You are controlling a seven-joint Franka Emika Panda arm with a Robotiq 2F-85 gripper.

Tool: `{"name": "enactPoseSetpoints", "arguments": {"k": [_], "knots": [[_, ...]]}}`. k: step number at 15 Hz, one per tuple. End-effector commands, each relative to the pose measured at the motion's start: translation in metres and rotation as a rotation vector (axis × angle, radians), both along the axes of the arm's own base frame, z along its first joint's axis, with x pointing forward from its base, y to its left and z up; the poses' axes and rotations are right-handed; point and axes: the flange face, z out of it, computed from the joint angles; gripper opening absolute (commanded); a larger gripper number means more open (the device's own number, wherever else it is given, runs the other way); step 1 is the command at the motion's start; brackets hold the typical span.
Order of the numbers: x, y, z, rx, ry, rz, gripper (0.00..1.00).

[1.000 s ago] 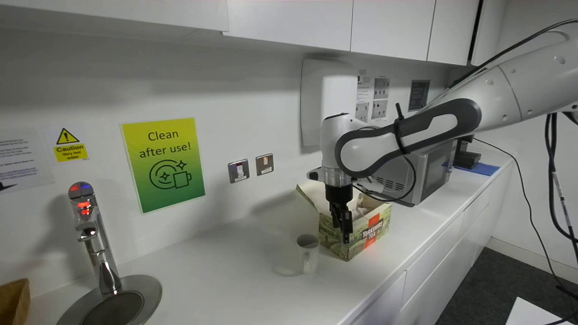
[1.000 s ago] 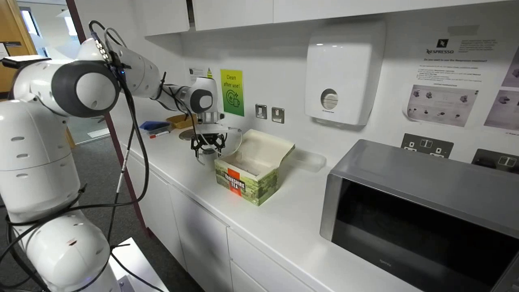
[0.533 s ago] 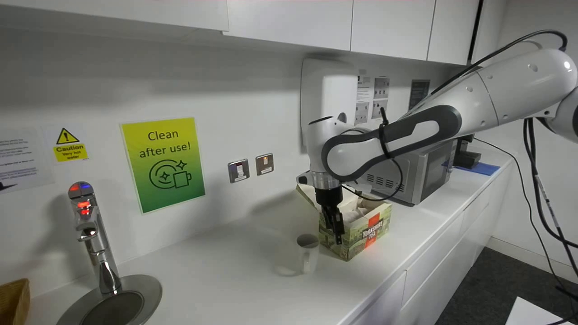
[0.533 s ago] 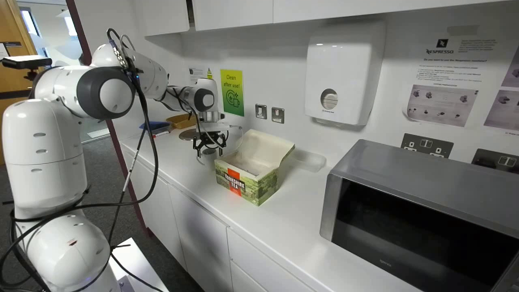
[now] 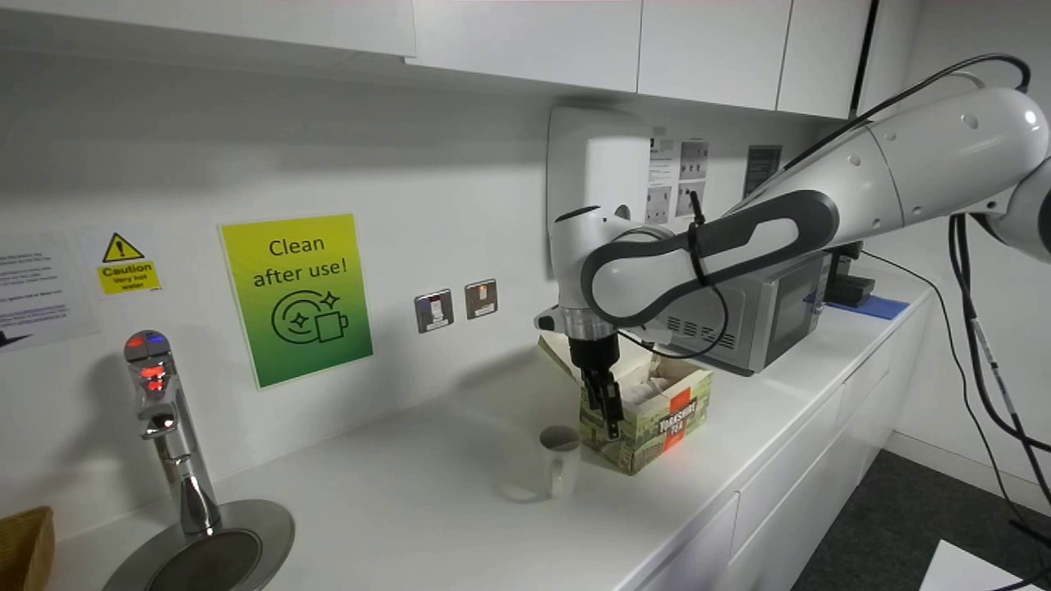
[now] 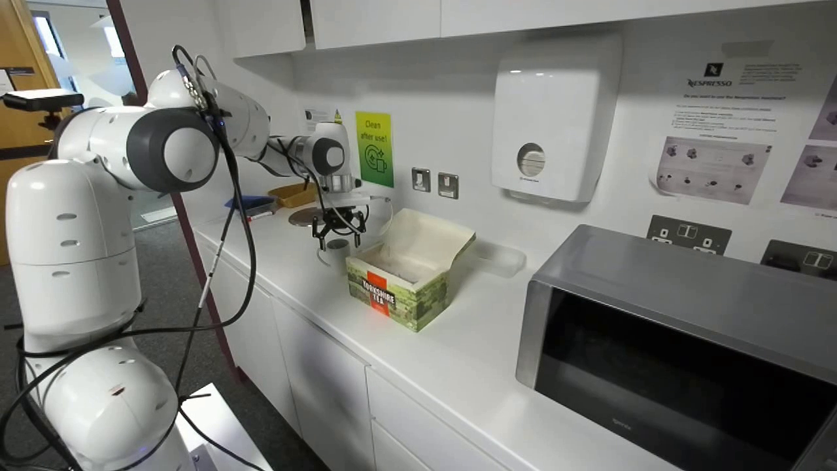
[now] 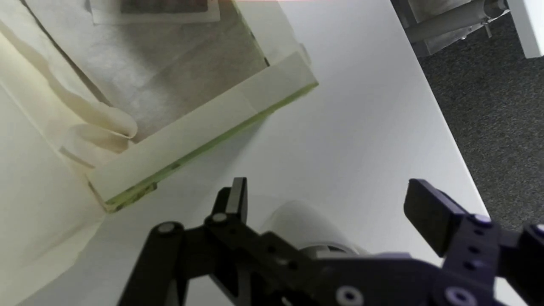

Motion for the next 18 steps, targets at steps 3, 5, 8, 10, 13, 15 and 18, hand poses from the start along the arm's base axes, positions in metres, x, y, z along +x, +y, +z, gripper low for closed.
{"name": "enactPoseSetpoints", "arguments": {"k": [3,5,8,10,13,15,18], "knots": [[-0.004,0.005,0.018,0.021,-0.013,0.045,1.00],[-0.004,0.004,0.034,0.018,-0.016,0.092,1.00],[0.002,-0.005,0.056,0.001,-0.005,0.151,1.00],[0.006,-0.009,0.062,-0.013,0.015,0.177,1.00],[0.006,-0.011,0.059,-0.034,0.051,0.214,1.00],[0.007,-0.008,0.053,-0.040,0.073,0.233,1.00],[0.009,0.004,0.040,-0.054,0.089,0.250,0.99]]}}
